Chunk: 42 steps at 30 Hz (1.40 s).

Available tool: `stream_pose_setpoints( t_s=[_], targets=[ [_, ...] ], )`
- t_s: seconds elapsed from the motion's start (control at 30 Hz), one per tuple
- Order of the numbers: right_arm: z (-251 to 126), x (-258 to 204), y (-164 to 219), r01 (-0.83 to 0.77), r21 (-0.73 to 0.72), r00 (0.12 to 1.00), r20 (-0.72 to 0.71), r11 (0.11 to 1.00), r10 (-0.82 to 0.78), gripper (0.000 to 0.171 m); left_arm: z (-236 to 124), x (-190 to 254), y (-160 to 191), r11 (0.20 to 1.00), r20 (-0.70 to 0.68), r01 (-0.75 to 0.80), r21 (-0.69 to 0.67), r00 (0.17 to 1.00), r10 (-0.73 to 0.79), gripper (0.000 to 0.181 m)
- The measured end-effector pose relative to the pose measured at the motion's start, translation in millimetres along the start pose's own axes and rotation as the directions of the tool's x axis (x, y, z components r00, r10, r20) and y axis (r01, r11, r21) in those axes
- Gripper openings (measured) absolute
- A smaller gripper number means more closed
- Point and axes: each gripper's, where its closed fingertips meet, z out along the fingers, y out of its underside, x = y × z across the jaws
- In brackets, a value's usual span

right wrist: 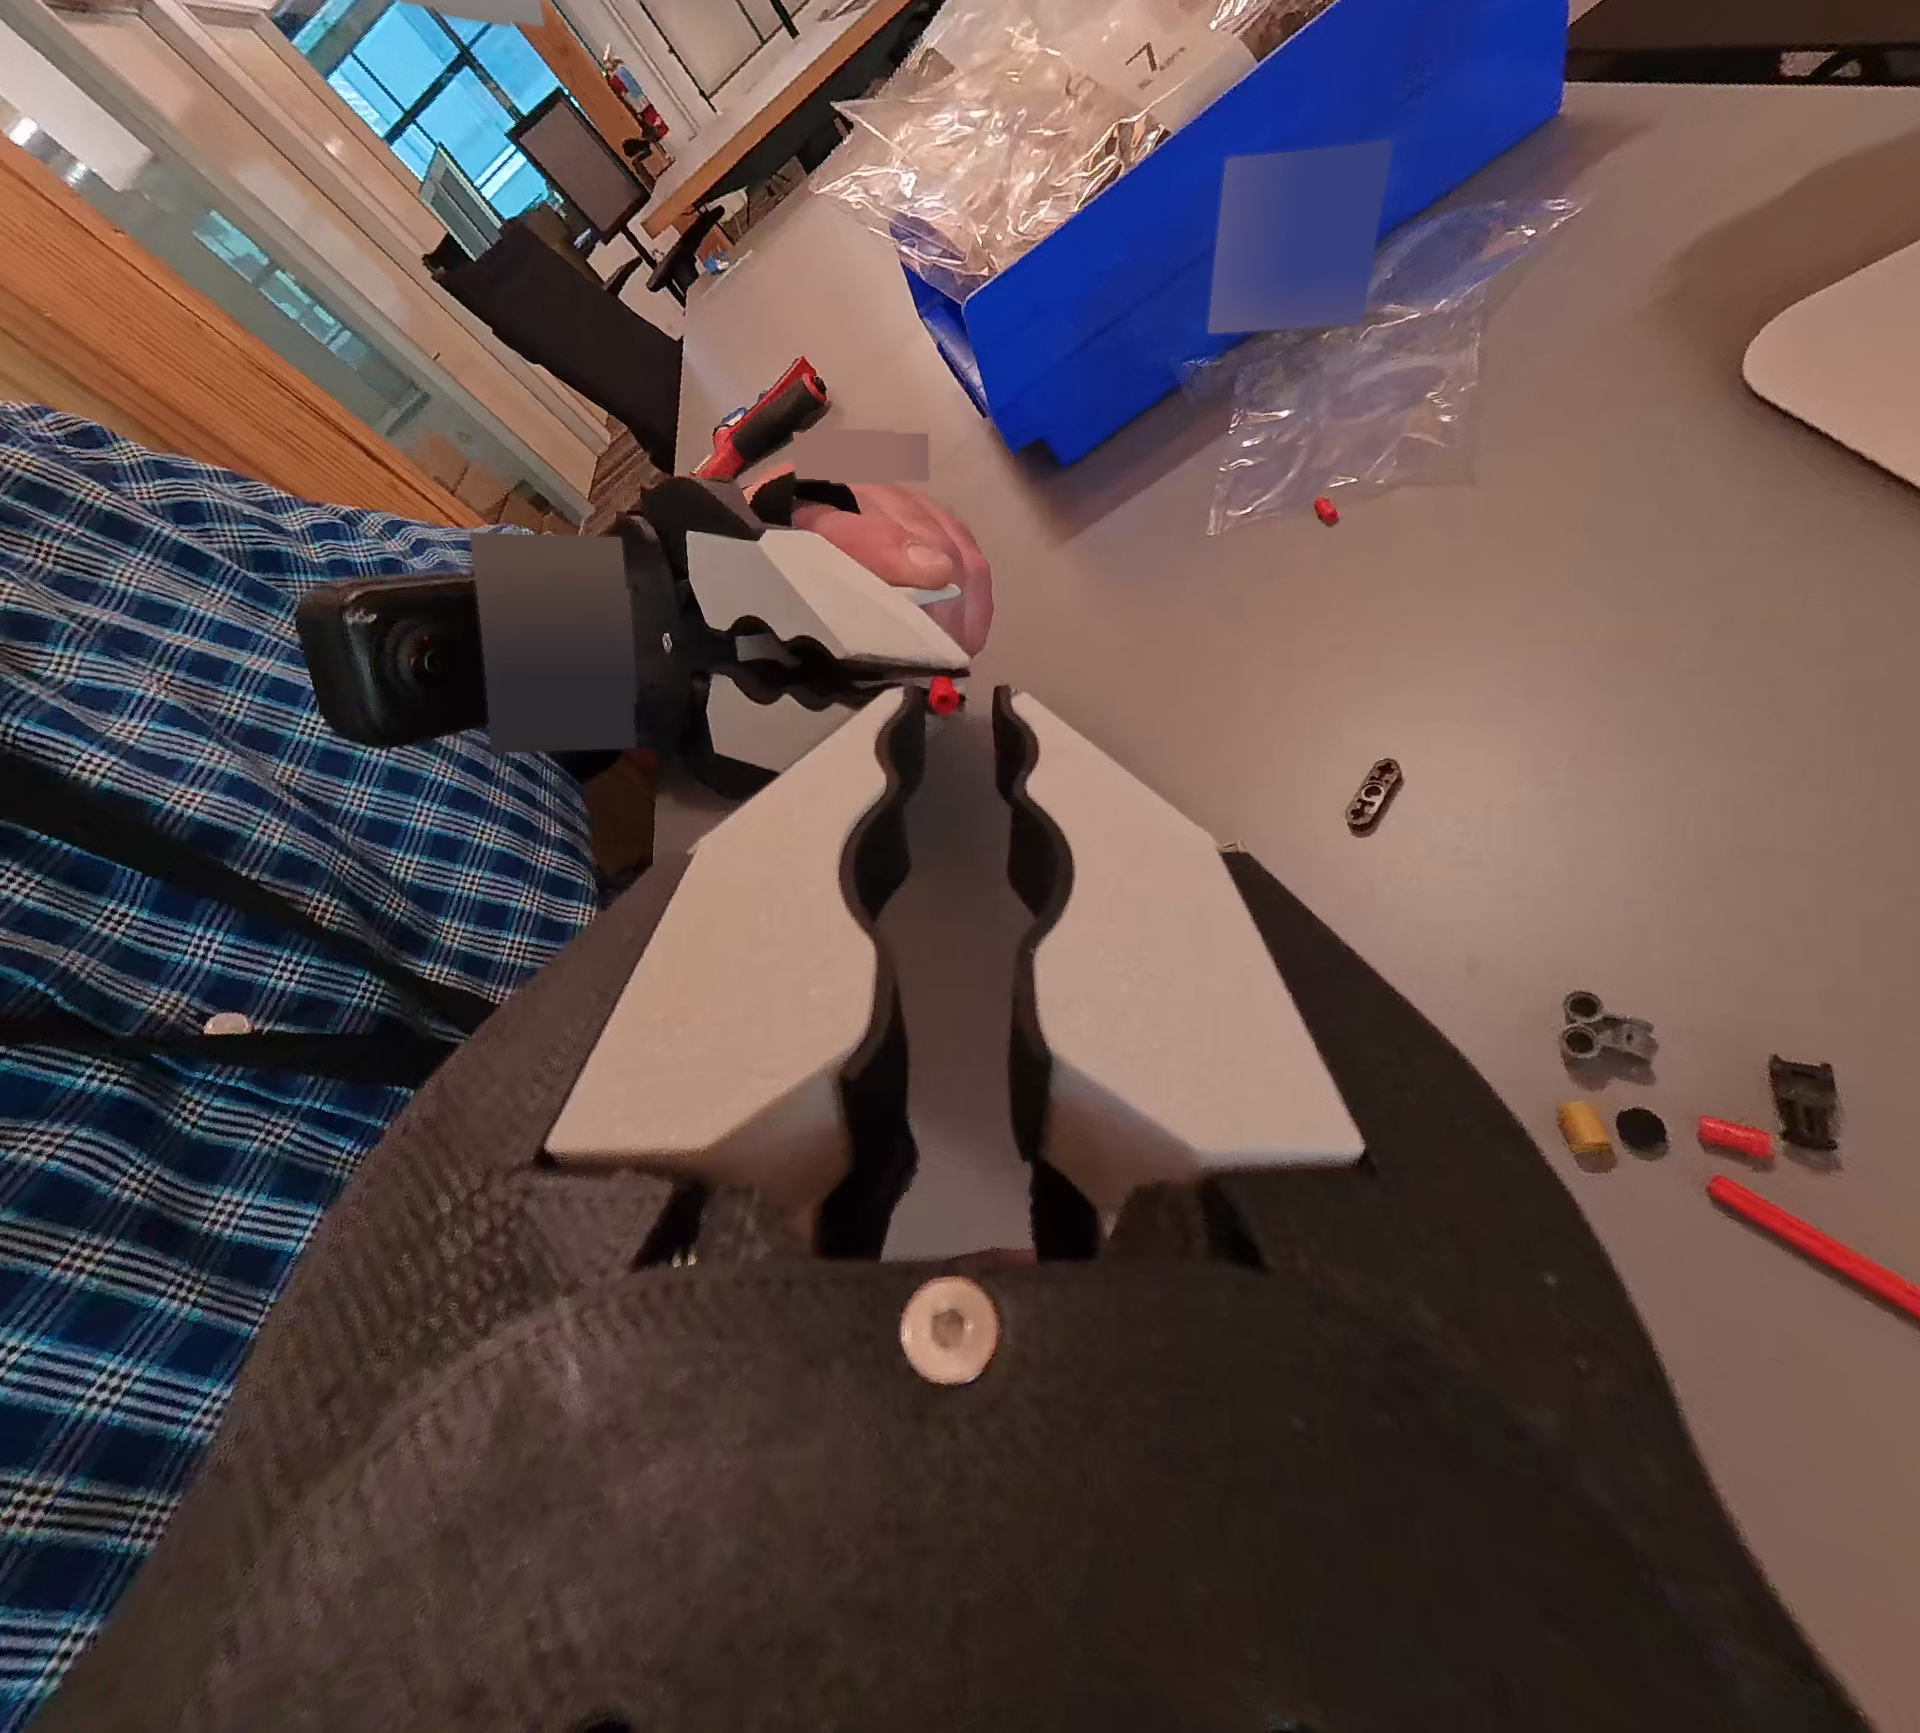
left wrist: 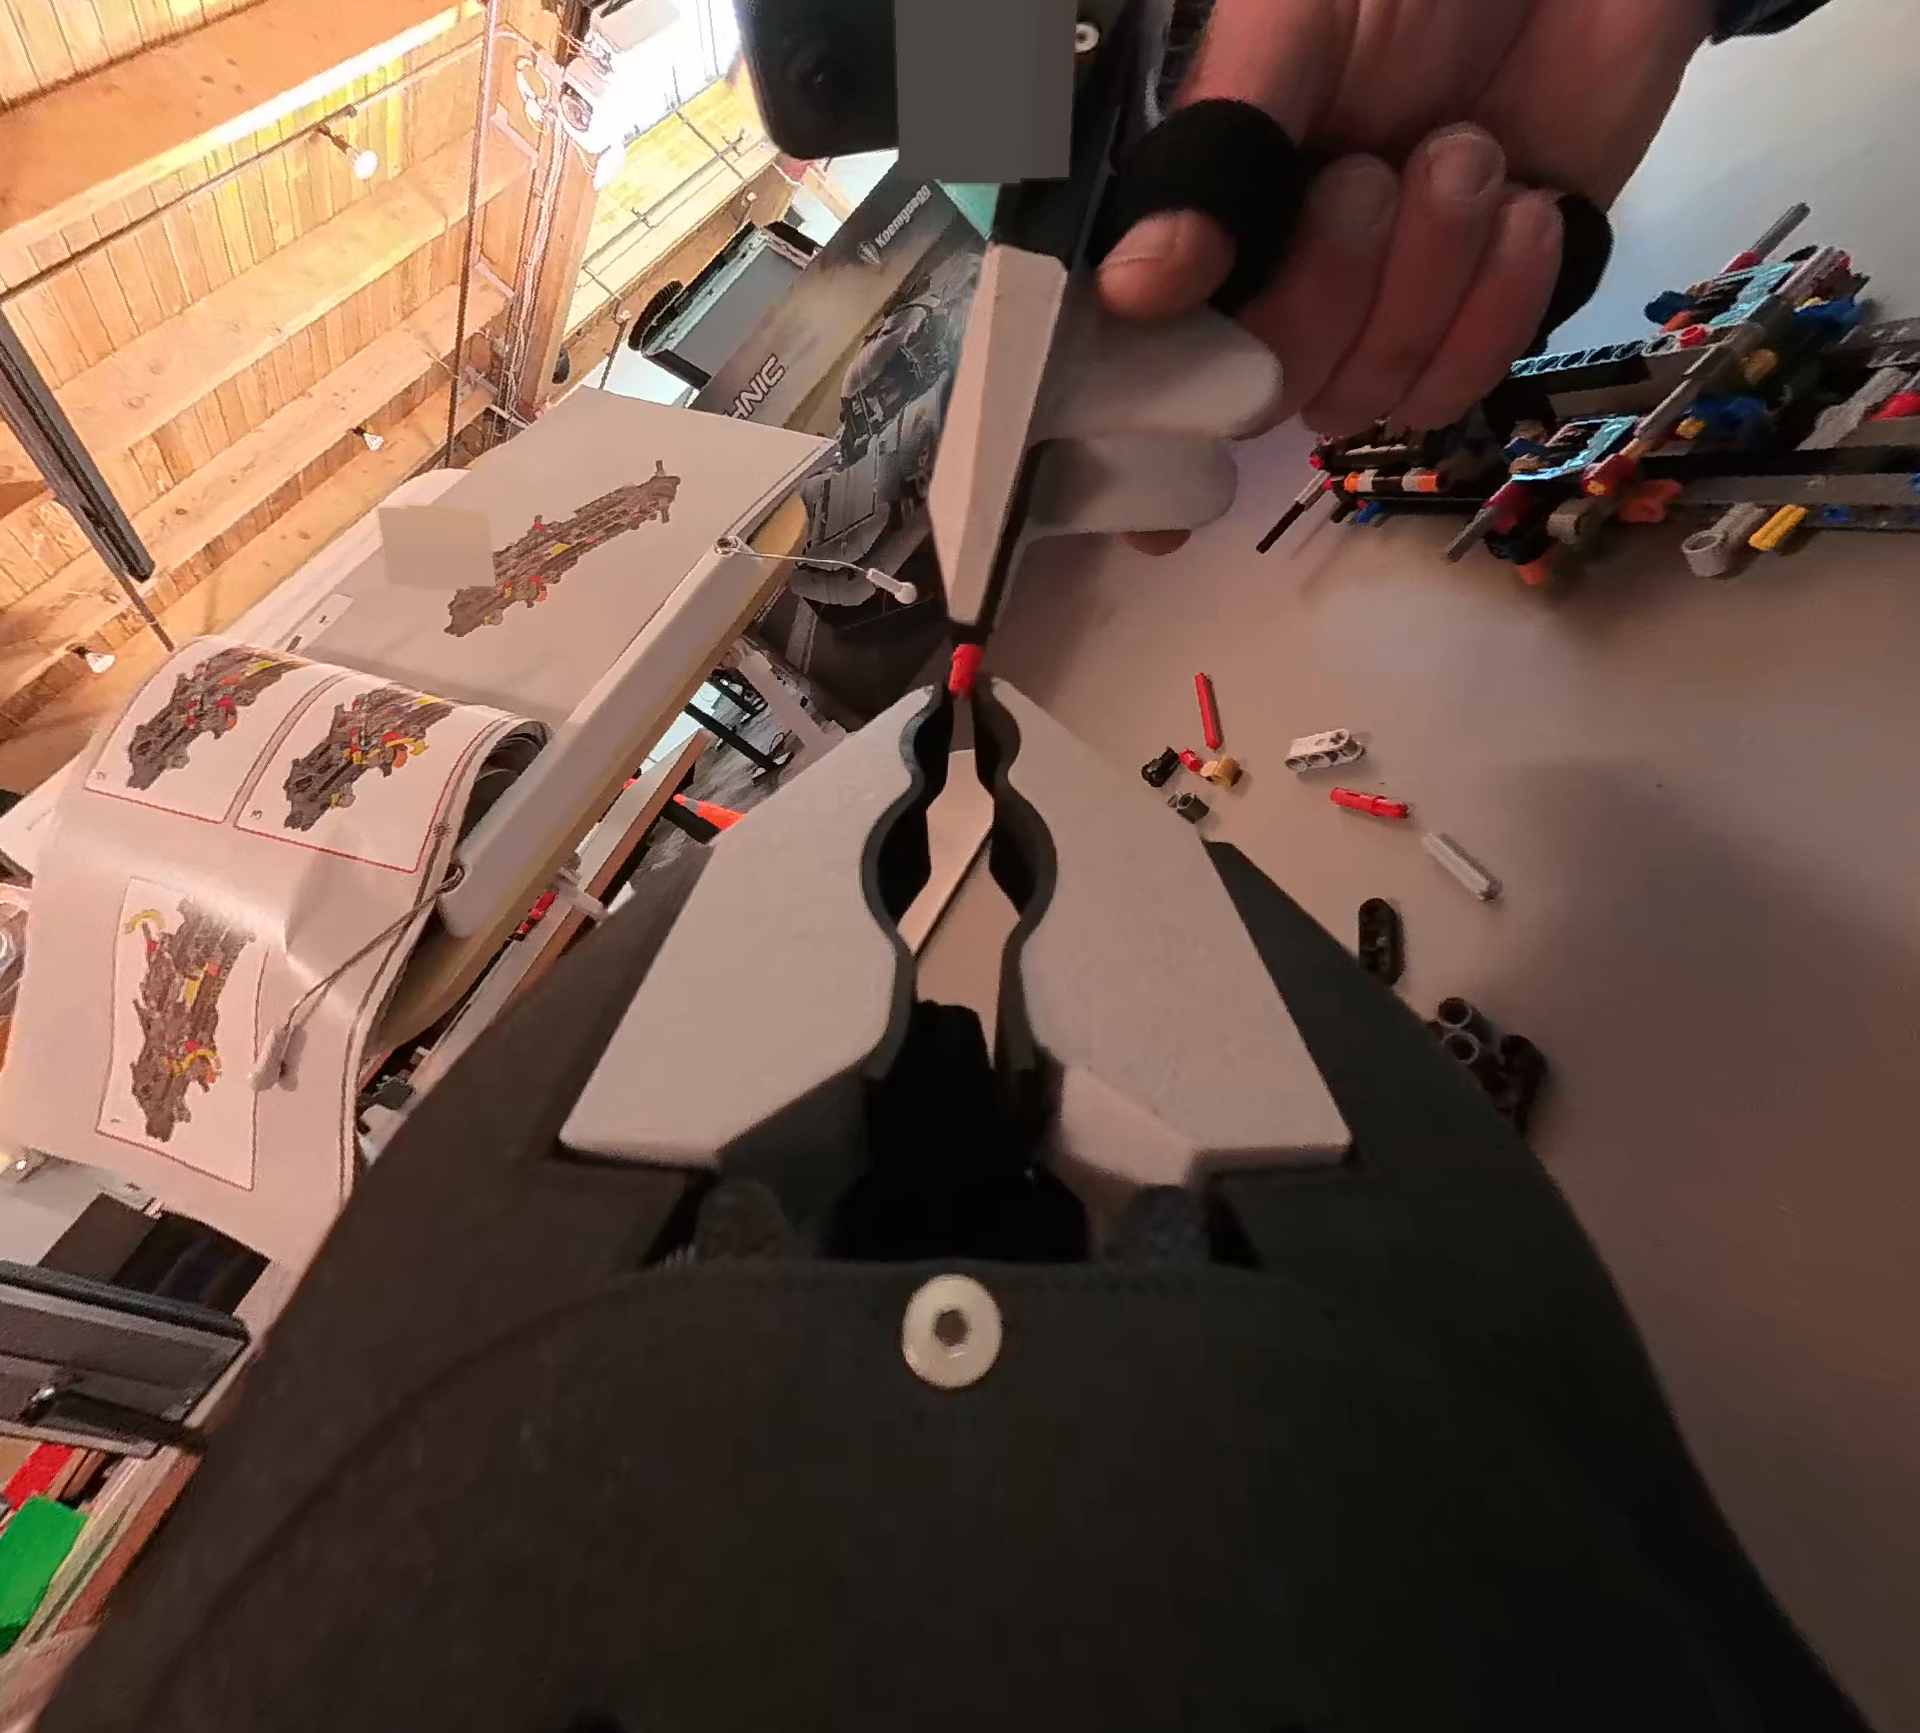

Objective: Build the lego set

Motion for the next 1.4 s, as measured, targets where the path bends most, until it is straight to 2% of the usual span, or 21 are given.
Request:
stream_pose_setpoints(
  t_s=[0.6, 0.7, 0.77, 0.87, 1.0, 1.2, 1.4],
  targets=[
    [6, -2, 5, 0.056, -0.020, 0.998, -0.005, 0.998, -0.056, 0.002, 1, 3, 1, 0.999, -0.029, 0.046, 0.000, 0.999, -0.046, 0.004],
    [5, 10, 11, 0.108, -0.096, 0.991, -0.068, 0.990, -0.114, 0.002, -1, 1, 17, 0.994, -0.085, 0.086, -0.061, 0.992, -0.091, 0.016],
    [6, 25, 22, 0.200, -0.217, 0.962, -0.140, 0.956, -0.233, 0.002, -2, 12, 40, 0.972, -0.209, 0.148, -0.183, 0.960, -0.185, 0.022],
    [11, 43, 37, 0.296, -0.389, 0.907, -0.173, 0.872, -0.385, 0.001, -7, 30, 75, 0.929, -0.335, 0.166, -0.330, 0.900, -0.280, 0.024],
    [23, 56, 53, 0.402, -0.549, 0.829, -0.123, 0.733, -0.546, 0.002, -12, 54, 93, 0.891, -0.464, 0.159, -0.425, 0.807, -0.366, 0.024],
    [37, 74, 71, 0.464, -0.669, 0.748, -0.054, 0.580, -0.661, 0.002, -8, 67, 107, 0.873, -0.529, 0.128, -0.470, 0.751, -0.395, 0.020],
    [41, 81, 76, 0.465, -0.698, 0.750, -0.017, 0.545, -0.662, 0.002, -3, 71, 106, 0.875, -0.570, 0.125, -0.469, 0.714, -0.407, 0.010]
  ],
)
